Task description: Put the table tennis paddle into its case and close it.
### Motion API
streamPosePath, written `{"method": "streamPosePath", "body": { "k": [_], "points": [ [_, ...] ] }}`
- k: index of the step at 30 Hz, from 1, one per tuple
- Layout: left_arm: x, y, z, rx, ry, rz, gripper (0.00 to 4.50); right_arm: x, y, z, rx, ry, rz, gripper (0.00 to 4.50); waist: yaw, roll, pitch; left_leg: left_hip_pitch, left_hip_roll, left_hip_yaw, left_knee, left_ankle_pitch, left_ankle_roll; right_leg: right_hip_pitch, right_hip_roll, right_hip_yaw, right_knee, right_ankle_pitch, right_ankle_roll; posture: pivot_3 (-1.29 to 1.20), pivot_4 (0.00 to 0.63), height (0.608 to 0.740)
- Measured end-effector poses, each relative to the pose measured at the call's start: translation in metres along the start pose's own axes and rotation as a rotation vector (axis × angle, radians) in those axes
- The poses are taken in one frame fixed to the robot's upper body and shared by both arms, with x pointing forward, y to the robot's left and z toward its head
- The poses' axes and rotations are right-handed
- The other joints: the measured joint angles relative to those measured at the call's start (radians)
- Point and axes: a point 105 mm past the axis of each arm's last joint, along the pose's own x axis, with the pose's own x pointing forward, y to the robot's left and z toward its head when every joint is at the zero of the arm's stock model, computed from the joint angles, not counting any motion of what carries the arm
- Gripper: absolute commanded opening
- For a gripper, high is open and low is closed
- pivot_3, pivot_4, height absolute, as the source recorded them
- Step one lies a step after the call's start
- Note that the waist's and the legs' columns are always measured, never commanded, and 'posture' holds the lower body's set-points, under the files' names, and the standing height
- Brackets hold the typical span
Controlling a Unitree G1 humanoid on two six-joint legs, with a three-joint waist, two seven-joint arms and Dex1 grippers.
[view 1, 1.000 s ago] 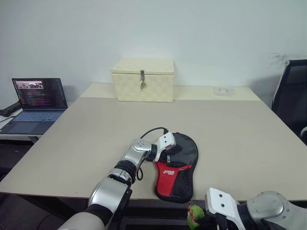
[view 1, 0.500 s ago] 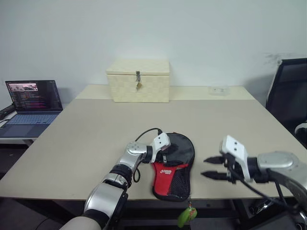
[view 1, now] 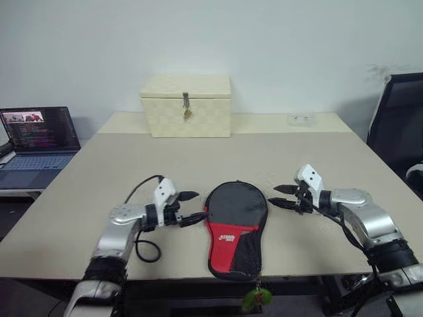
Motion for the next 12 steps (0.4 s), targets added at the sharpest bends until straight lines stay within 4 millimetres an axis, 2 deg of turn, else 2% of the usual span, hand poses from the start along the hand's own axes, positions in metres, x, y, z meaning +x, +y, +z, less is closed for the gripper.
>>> {"method": "streamPosePath", "body": {
  "k": [4, 8, 12],
  "points": [
    [0.000, -0.006, 0.010, -0.005, -0.015, 0.062, 4.20, -0.012, -0.019, -0.017, 0.022, 0.047, -0.037, 2.46, 0.018, 0.002, 0.003, 0.000, -0.002, 0.000, 0.001, 0.000, 0.000, 0.002, 0.000, -0.002, 0.000, 0.000, 0.000, 0.00, 0.150, 0.740],
    [0.003, -0.008, 0.017, 0.025, -0.010, 0.060, 4.20, -0.037, -0.042, -0.023, 0.007, 0.084, -0.128, 2.46, 0.013, 0.003, 0.004, 0.001, -0.001, 0.002, 0.000, 0.000, 0.000, 0.002, 0.002, -0.001, 0.000, 0.000, 0.000, 0.00, 0.150, 0.740],
    [0.004, -0.007, 0.017, 0.034, 0.004, 0.065, 4.20, -0.050, -0.046, -0.022, 0.002, 0.074, -0.165, 2.46, 0.005, 0.004, 0.005, 0.002, 0.001, 0.002, -0.001, 0.000, 0.000, 0.002, 0.002, 0.000, 0.000, 0.000, -0.001, 0.00, 0.150, 0.740]
  ]
}}
